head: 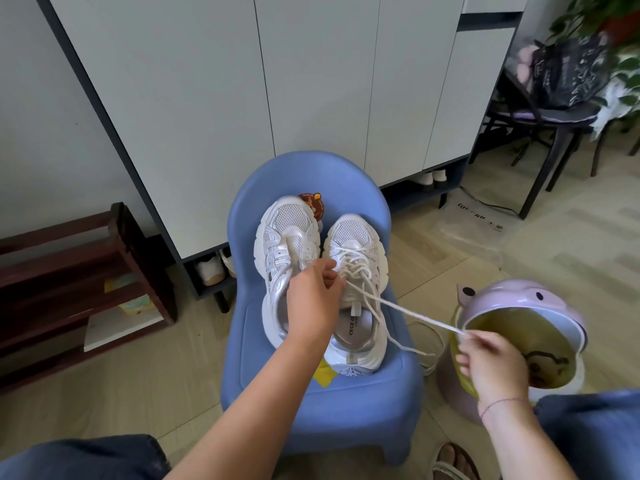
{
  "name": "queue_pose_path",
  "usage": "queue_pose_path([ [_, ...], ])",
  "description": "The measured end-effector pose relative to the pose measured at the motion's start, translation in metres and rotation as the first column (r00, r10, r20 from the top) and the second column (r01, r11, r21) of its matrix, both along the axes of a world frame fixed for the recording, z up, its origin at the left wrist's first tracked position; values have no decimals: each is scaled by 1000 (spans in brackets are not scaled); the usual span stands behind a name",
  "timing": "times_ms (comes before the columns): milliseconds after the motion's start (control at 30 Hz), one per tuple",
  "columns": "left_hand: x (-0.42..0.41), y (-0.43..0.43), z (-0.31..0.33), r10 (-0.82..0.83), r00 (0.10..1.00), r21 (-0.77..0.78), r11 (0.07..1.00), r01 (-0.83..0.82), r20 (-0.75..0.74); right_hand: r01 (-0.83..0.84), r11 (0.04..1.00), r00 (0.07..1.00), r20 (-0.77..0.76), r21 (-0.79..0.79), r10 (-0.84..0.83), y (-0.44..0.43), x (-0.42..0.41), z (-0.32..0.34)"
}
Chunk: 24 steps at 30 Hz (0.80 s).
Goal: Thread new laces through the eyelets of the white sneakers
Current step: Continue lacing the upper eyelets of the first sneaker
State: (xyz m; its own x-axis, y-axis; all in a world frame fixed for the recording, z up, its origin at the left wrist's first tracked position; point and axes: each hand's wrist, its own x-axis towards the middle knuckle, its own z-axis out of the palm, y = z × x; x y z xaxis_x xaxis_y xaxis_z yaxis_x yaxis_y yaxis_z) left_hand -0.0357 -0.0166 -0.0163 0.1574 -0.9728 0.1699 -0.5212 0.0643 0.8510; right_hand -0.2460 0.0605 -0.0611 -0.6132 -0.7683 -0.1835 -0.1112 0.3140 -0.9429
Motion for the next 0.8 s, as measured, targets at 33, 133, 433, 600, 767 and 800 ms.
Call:
queue_pose_path([
  [33,0,1,-1,-5,1000,-4,1000,5,13,-100,995,991,-86,19,101,-1,8,2],
  [133,0,5,-2,-30,999,-13,999,30,27,-268,963,932,-244,33,268,-11,28,14],
  [433,-8,16,13,-53,996,-143,989,43,-65,28,999,984,176,-41,-20,-67,-4,-19],
  [600,-31,6,27,-148,988,-239,961,135,-35,145,984,909,379,103,-174,-91,-26,-69],
  [767,-47,-20,37,-186,977,-248,947,206,101,91,961,783,578,260,-231,-108,-28,-133],
  [800,-50,-27,39,-208,967,-236,942,239,146,66,954,772,591,291,-234,-113,-31,-144],
])
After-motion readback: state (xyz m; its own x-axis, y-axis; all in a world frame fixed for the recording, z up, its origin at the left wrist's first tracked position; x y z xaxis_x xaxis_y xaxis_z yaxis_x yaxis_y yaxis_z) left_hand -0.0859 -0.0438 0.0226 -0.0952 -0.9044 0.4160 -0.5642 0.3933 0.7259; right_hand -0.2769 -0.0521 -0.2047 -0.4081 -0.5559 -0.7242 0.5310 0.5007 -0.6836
